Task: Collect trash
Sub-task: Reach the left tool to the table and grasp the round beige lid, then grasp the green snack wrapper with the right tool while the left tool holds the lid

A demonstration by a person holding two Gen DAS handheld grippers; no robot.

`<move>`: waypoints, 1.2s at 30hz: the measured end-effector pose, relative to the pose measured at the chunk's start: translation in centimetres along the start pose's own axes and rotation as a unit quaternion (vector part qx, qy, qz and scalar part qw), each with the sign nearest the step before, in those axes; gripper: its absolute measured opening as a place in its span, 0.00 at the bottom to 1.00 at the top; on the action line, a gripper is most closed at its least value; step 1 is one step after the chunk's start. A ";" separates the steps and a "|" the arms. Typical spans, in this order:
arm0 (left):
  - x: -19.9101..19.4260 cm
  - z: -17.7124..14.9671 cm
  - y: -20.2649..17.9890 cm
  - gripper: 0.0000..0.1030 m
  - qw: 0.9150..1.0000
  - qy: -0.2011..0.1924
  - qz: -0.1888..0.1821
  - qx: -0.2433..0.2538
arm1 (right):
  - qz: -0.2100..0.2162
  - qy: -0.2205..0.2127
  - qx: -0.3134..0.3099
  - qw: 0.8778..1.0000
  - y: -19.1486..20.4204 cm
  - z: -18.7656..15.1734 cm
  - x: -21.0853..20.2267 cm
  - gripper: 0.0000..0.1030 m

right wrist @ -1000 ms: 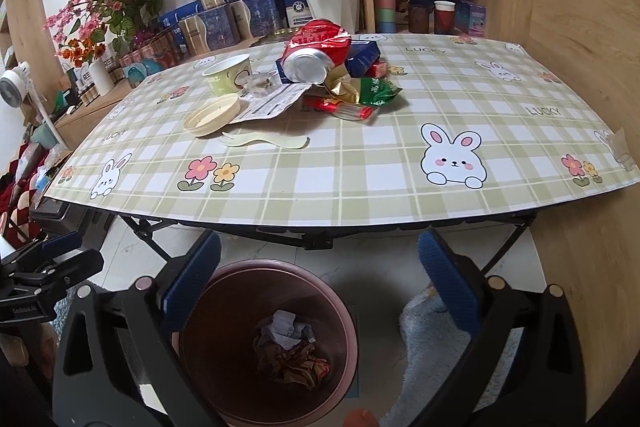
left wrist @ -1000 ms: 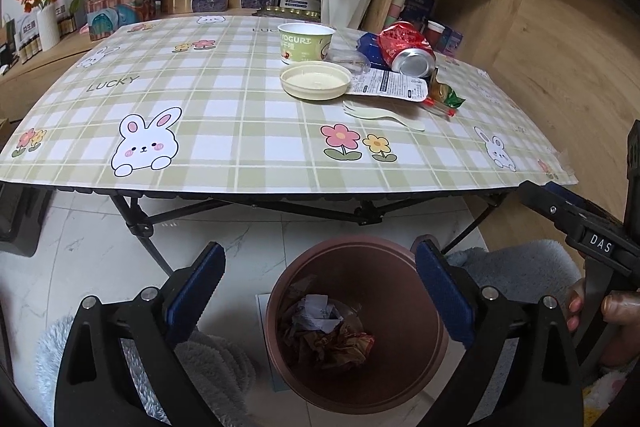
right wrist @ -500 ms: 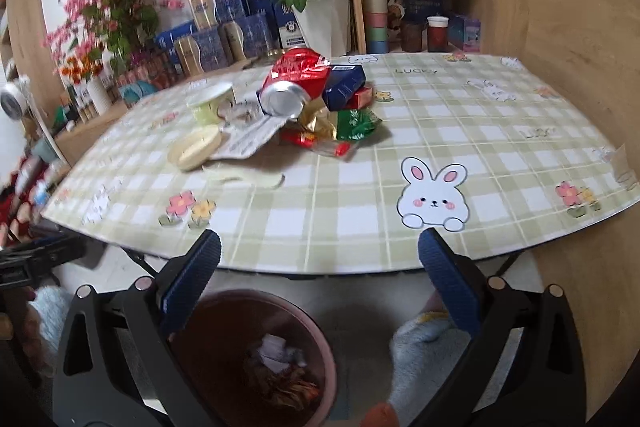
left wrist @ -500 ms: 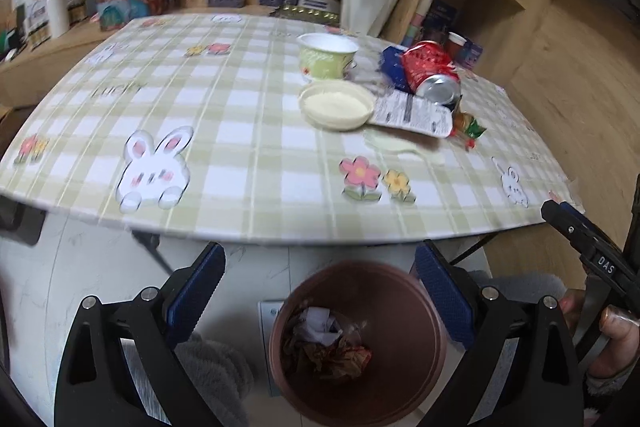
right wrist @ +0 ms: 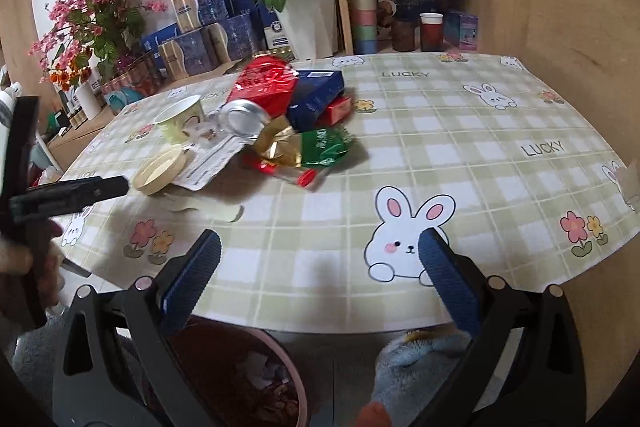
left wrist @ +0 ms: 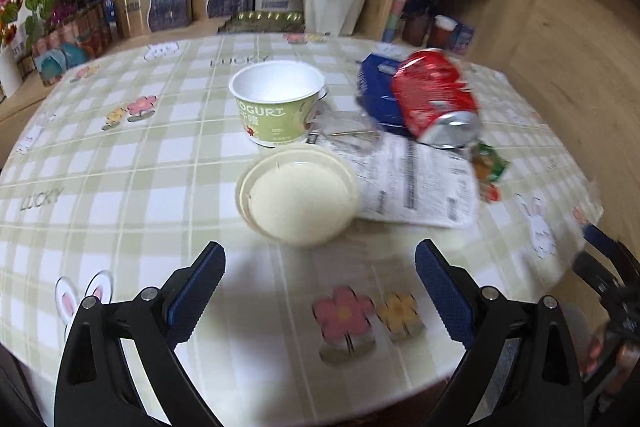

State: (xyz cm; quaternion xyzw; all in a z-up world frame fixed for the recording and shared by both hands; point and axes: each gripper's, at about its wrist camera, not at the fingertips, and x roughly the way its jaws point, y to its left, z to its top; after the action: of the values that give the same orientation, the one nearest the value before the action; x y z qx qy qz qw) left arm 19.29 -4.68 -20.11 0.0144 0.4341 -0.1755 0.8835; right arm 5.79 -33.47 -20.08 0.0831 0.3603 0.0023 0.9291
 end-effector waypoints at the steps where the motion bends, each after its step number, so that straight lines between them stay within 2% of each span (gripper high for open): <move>1: 0.9 0.4 0.0 0.91 1.000 0.005 0.009 0.004 | -0.002 0.002 0.002 1.000 -0.2 0.0 0.3 0.95; 4: 3.0 1.1 -0.2 0.91 1.000 0.017 0.022 0.012 | -0.003 0.010 0.011 1.000 -0.8 0.0 1.2 0.95; 11: 6.3 2.8 2.1 0.91 0.997 0.041 0.029 -0.062 | -0.001 0.018 0.016 1.000 -1.1 -0.2 2.3 0.95; 14: 6.6 3.1 2.5 0.91 0.997 0.040 0.027 -0.067 | -0.022 0.015 -0.001 1.000 -0.9 -0.2 2.5 0.95; 18: 6.6 3.0 2.4 0.91 0.998 0.041 0.025 -0.050 | -0.026 0.015 -0.006 1.000 -1.1 0.2 2.9 0.95; 21: 6.4 2.7 2.2 0.83 0.998 0.037 0.031 -0.028 | -0.030 0.010 -0.009 0.999 -1.3 0.7 3.1 0.95; 28: 5.1 1.4 2.4 0.81 0.999 0.044 0.008 -0.016 | -0.021 0.001 -0.032 0.999 -1.2 2.2 3.8 0.95; 34: 3.0 0.1 3.6 0.81 0.998 0.028 -0.005 -0.053 | -0.011 -0.020 -0.091 0.996 1.2 4.0 5.2 0.93; 36: 2.1 -0.1 3.9 0.81 0.997 0.019 -0.014 -0.068 | -0.022 -0.012 -0.139 0.990 2.6 4.5 6.6 0.86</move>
State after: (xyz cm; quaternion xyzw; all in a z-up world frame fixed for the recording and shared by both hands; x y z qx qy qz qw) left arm 21.66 -1.61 -22.26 -0.0481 0.4619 -0.1574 0.8715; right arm 13.84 -31.19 -20.75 -0.0546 0.3468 0.0307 0.9359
